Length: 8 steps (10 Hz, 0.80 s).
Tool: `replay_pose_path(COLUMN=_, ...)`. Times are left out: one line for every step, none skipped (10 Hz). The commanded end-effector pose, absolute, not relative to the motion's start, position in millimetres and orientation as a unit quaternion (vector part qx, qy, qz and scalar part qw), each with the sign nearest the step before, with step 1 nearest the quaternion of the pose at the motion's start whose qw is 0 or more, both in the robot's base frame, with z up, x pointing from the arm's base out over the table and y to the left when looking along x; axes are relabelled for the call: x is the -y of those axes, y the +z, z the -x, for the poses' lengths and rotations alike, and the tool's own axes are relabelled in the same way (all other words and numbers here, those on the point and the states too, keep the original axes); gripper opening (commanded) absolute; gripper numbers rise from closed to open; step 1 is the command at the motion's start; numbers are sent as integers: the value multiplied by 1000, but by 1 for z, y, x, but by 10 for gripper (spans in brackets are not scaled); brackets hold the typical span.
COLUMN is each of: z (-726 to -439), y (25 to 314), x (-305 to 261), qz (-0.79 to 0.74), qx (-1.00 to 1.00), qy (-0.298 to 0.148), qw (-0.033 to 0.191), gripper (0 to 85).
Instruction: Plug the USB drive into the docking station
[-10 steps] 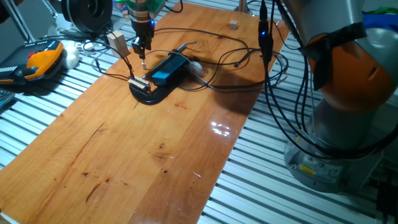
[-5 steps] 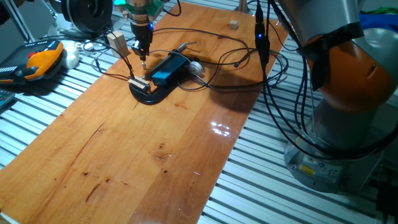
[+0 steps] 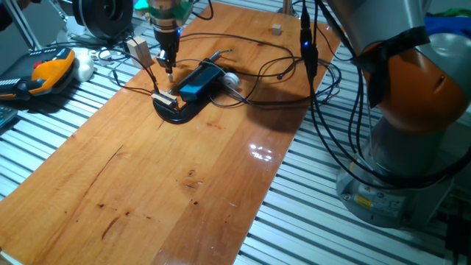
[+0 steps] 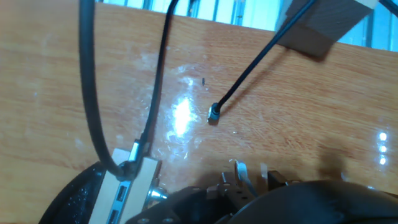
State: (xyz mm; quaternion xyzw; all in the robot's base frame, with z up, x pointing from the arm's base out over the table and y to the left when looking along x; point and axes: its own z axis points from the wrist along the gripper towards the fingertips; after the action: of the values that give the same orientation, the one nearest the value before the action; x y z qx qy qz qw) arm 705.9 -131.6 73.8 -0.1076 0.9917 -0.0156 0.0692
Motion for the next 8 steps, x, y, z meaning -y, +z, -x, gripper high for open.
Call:
replay_pose_path(z=-706, y=74, x=132, qz=109, qx=-992, qy=-16, qw=67, gripper=340)
replay_pose_path(z=-706, y=73, x=132, qz=107, qx=-992, qy=-18, qw=64, gripper=340)
replay_pose_path(z=-707, y=71, x=132, qz=107, qx=-992, qy=-19, qw=61, gripper=340)
replay_pose_path(z=-707, y=69, x=132, qz=105, qx=-992, qy=-21, qw=61, gripper=340)
replay_pose_path(z=-708, y=66, x=132, qz=105, qx=-992, qy=-22, qw=62, gripper=340)
replay_pose_path(z=-709, y=63, x=132, qz=105, qx=-992, qy=-22, qw=62, gripper=340)
replay_pose_path(z=-709, y=62, x=132, qz=105, qx=-992, qy=-22, qw=60, gripper=340)
replay_pose_path(z=-710, y=60, x=131, qz=106, qx=-992, qy=-22, qw=60, gripper=340)
